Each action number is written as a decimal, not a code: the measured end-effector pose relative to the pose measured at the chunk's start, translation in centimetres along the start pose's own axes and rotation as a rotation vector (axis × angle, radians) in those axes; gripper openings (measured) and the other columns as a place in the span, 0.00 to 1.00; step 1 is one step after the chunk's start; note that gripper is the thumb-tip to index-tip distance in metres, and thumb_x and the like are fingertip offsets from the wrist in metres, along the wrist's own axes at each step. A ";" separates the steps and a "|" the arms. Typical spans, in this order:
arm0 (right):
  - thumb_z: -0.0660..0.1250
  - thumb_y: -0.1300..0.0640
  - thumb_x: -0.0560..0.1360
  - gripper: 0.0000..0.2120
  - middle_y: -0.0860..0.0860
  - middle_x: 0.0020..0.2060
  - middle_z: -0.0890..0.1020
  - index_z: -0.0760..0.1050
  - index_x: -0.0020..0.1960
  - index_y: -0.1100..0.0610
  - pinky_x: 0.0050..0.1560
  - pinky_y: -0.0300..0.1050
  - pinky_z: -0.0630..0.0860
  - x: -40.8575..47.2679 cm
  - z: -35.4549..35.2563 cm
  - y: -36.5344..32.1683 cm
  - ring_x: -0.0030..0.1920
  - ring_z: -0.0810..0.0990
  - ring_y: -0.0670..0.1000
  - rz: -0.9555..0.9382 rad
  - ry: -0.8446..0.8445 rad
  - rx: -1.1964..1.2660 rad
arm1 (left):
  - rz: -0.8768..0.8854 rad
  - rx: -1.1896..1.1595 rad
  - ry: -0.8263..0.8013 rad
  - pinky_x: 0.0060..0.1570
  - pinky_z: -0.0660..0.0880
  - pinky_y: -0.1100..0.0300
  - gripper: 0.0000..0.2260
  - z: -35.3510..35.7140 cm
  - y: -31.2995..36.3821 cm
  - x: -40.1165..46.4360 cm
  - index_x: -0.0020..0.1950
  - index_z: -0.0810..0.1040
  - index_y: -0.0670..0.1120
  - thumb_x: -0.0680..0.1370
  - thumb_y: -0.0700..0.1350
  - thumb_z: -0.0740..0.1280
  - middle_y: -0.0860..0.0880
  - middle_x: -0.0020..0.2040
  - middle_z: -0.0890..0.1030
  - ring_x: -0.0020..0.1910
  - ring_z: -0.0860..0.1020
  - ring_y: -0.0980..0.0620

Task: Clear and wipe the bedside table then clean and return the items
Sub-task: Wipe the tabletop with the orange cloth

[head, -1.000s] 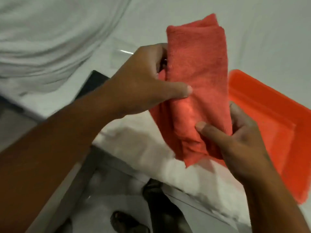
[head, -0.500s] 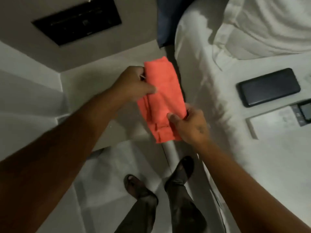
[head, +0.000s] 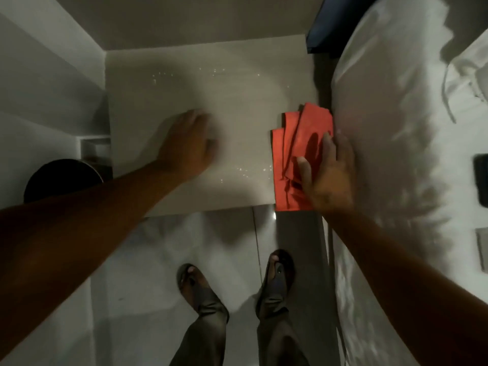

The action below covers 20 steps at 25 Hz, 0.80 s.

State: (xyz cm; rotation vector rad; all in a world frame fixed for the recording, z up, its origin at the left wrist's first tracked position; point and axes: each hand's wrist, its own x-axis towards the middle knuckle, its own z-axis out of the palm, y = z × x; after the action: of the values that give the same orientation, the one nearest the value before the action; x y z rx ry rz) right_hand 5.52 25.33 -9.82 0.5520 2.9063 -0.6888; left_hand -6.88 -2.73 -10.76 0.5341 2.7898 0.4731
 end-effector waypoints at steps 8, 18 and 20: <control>0.52 0.42 0.84 0.28 0.62 0.80 0.60 0.63 0.79 0.55 0.79 0.65 0.52 3.4 7.3 -5.2 0.80 0.55 0.65 -0.122 0.135 -0.219 | 0.106 0.267 0.064 0.78 0.54 0.43 0.30 2.3 -11.4 -4.5 0.82 0.57 0.43 0.82 0.56 0.52 0.41 0.82 0.61 0.81 0.57 0.38; 0.49 0.46 0.85 0.27 0.65 0.79 0.59 0.60 0.80 0.57 0.75 0.72 0.55 5.9 5.6 -2.9 0.80 0.55 0.69 -0.320 0.044 -0.307 | 0.074 0.274 0.019 0.81 0.51 0.43 0.31 1.3 -11.3 -4.3 0.82 0.56 0.41 0.81 0.53 0.54 0.41 0.83 0.59 0.82 0.56 0.40; 0.49 0.44 0.84 0.28 0.62 0.81 0.57 0.60 0.80 0.55 0.78 0.67 0.51 13.9 4.5 -5.6 0.81 0.53 0.66 -0.071 0.127 -0.288 | 0.080 0.270 0.029 0.81 0.51 0.43 0.31 1.4 -11.3 -4.2 0.82 0.57 0.41 0.81 0.53 0.54 0.41 0.83 0.60 0.82 0.57 0.40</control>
State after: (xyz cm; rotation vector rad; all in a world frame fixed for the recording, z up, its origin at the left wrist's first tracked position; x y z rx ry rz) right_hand -9.38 23.07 -14.06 0.4751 3.0782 -0.2395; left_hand -6.21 -13.94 -15.31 0.7030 2.8866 0.1194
